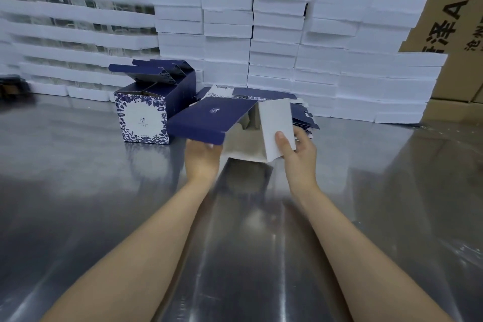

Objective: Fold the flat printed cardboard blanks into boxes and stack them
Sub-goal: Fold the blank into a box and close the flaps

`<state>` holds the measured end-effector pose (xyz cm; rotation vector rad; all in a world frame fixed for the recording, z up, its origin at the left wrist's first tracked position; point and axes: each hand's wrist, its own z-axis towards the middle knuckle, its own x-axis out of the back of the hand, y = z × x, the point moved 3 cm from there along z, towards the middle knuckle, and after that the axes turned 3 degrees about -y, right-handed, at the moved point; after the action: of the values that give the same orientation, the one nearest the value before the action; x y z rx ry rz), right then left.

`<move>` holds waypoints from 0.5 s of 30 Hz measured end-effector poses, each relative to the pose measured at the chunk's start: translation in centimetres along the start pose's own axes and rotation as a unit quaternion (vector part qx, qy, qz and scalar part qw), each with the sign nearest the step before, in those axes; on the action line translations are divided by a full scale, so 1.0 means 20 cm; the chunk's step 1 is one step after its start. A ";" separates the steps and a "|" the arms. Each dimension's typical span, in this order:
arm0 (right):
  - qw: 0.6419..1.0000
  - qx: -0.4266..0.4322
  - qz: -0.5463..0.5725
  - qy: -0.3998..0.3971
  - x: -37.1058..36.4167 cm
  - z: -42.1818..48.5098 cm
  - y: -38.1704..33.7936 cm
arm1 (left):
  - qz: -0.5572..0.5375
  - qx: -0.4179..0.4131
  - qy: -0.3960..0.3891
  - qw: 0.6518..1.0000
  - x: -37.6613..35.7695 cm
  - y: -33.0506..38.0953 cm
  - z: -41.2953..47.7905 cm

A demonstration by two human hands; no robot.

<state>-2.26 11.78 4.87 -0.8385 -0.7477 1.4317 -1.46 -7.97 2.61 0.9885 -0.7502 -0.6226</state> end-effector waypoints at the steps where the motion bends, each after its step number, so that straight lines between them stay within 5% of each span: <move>1: 1.000 0.004 -0.006 -0.019 -0.01 -0.01 0.00 | 0.022 0.046 -0.036 0.998 -0.01 -0.03 -0.01; 4: 0.997 0.045 -0.053 0.020 -0.01 -0.02 0.00 | 0.073 0.013 -0.117 0.990 -0.05 -0.04 -0.05; 9: 0.950 0.093 -0.223 0.196 0.10 -0.01 -0.01 | 0.181 -0.084 -0.081 0.977 -0.09 0.10 -0.06; 11: 0.926 0.208 -0.274 0.154 0.09 0.01 -0.05 | 0.215 -0.093 -0.080 0.969 -0.08 0.10 -0.07; 13: 0.870 0.338 -0.349 0.083 0.04 -0.02 -0.10 | 0.232 -0.091 -0.065 0.966 -0.06 0.13 -0.07; 15: 0.810 0.409 -0.409 0.094 0.00 -0.03 -0.18 | 0.262 -0.104 -0.071 0.957 -0.05 0.14 -0.08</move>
<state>0.24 11.90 7.67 0.0624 -0.2041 0.7184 -0.51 -5.19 4.28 0.5189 -1.0060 -0.2990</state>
